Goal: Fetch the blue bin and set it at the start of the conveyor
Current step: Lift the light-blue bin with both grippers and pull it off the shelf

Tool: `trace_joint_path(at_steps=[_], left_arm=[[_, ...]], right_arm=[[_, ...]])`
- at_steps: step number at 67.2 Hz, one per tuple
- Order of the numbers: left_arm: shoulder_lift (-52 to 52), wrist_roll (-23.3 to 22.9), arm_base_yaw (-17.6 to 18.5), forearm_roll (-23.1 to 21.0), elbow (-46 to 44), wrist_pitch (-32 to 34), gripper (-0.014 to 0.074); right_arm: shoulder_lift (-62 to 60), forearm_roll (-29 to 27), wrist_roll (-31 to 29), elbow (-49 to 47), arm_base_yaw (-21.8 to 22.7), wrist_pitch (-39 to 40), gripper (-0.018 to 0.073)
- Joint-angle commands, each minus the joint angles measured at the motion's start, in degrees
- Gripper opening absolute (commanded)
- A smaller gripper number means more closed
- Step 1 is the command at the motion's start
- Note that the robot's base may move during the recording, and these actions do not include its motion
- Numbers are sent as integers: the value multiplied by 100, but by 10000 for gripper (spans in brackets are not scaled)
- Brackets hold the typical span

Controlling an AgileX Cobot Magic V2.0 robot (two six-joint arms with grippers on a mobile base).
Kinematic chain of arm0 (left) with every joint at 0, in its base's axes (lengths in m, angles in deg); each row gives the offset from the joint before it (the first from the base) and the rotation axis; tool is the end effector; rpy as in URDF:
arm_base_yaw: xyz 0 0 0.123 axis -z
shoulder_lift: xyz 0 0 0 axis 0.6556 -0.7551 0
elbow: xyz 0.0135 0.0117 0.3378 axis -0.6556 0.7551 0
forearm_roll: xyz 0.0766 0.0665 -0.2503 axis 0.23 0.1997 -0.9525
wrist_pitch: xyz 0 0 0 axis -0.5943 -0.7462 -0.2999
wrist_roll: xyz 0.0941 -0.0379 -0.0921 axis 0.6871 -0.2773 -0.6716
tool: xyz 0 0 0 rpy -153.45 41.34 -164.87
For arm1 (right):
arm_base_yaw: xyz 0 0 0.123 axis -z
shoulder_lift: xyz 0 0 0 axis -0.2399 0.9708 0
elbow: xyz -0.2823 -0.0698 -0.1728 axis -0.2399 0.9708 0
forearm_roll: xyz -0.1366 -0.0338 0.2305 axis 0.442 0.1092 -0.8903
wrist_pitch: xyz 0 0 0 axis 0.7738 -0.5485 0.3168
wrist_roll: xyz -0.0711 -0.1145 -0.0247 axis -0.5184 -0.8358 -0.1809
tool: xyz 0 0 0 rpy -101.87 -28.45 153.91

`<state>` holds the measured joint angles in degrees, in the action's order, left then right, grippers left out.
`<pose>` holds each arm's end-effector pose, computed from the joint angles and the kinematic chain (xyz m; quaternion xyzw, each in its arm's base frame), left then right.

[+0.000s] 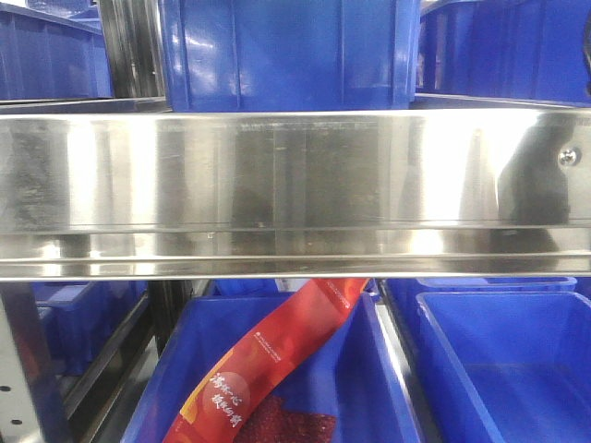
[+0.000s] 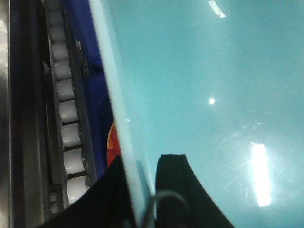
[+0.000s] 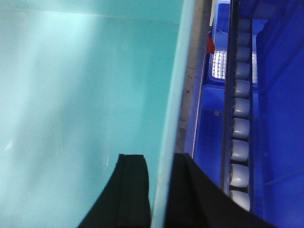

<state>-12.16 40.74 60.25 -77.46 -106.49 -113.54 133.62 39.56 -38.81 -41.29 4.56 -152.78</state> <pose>0.3979 -0.1332 0.4655 0.0746 0.9347 -0.0665 0.3411 0.3974 0.0756 0.4837 -0.0501 0.9290 0.0798 0.3580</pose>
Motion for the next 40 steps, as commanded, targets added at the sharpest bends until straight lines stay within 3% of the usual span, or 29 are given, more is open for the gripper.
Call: trace_joint_path(at_steps=[1,40], left_arm=[[75,29,40,76,-110,150,-111],[75,-52,40,174,-377,150,-111]], right_arm=[[14,-142,-123,-36,-4,199,-150],[239,-142,-123,-36,-4,199,-150]])
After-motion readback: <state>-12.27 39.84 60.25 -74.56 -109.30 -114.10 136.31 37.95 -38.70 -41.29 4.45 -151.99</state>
